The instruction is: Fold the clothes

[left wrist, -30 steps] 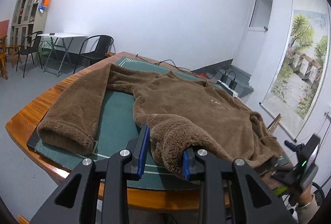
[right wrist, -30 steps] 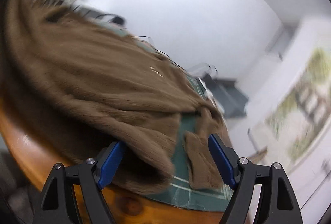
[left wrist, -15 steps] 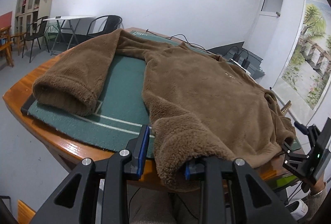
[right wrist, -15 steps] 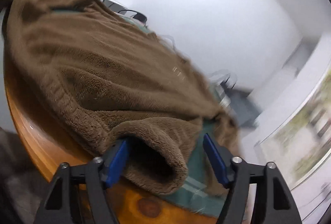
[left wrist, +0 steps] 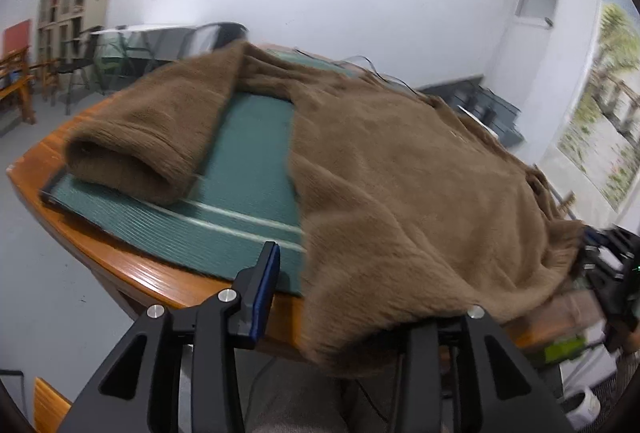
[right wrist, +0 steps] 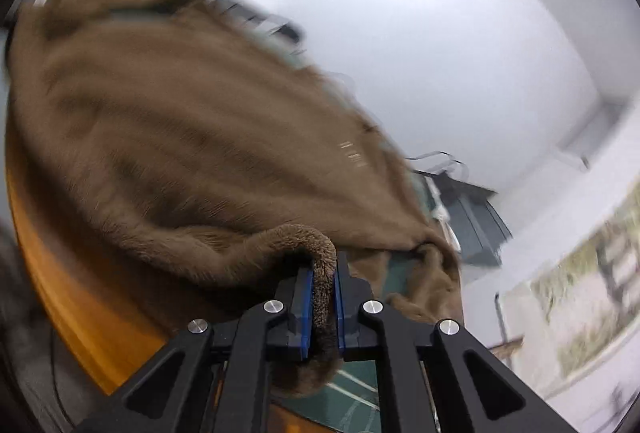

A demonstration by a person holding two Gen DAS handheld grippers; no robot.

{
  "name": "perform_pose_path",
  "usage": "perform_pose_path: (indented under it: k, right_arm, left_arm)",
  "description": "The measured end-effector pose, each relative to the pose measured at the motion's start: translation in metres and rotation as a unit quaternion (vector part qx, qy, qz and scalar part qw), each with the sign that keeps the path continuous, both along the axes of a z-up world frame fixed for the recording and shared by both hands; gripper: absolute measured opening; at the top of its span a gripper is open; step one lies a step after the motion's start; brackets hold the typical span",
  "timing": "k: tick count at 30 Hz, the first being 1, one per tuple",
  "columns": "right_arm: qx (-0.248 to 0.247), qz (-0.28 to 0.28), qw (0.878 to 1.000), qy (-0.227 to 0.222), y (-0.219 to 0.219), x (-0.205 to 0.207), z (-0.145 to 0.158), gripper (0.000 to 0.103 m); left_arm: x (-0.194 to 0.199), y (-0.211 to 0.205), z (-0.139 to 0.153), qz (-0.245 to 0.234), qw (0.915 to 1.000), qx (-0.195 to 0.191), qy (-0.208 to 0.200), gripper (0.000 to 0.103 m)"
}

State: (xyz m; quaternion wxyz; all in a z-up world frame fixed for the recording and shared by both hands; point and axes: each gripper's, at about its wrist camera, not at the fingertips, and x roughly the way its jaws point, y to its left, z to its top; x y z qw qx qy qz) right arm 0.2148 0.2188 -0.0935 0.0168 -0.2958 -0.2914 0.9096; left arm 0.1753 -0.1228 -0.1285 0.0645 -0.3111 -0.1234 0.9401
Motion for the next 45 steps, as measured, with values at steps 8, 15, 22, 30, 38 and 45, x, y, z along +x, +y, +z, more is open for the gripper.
perform_pose_path:
  k: [8,15,22,30,38,45]
  right_arm:
    - [-0.198,-0.092,0.975,0.029,0.046,0.033,0.015,0.009]
    - [-0.246,-0.131,0.96,0.027,0.062,0.047,0.0,0.01]
    - [-0.096,-0.077,0.99,0.07,0.027,0.063,0.002,0.095]
    - [0.13,-0.009,0.985,0.112,-0.036,0.064,-0.011,0.094]
    - [0.161,0.005,0.986,0.05,-0.035,0.02,-0.014,0.011]
    - [0.041,-0.076,0.989,0.122,0.012,0.04,0.042,0.01]
  left_arm:
    - [0.025,-0.012,0.072,0.008,0.9927,-0.034,0.116,0.044]
    - [0.017,0.008,0.037,-0.019,0.997,-0.051,0.054,0.044]
    - [0.021,0.0,0.026,-0.011,0.9989,-0.023,0.039,0.044]
    - [0.027,0.005,0.04,-0.022,0.9977,-0.02,0.061,0.044]
    - [0.033,0.005,0.047,-0.021,0.997,-0.017,0.072,0.045]
    - [0.011,0.034,0.009,-0.015,0.9977,-0.06,0.027,0.056]
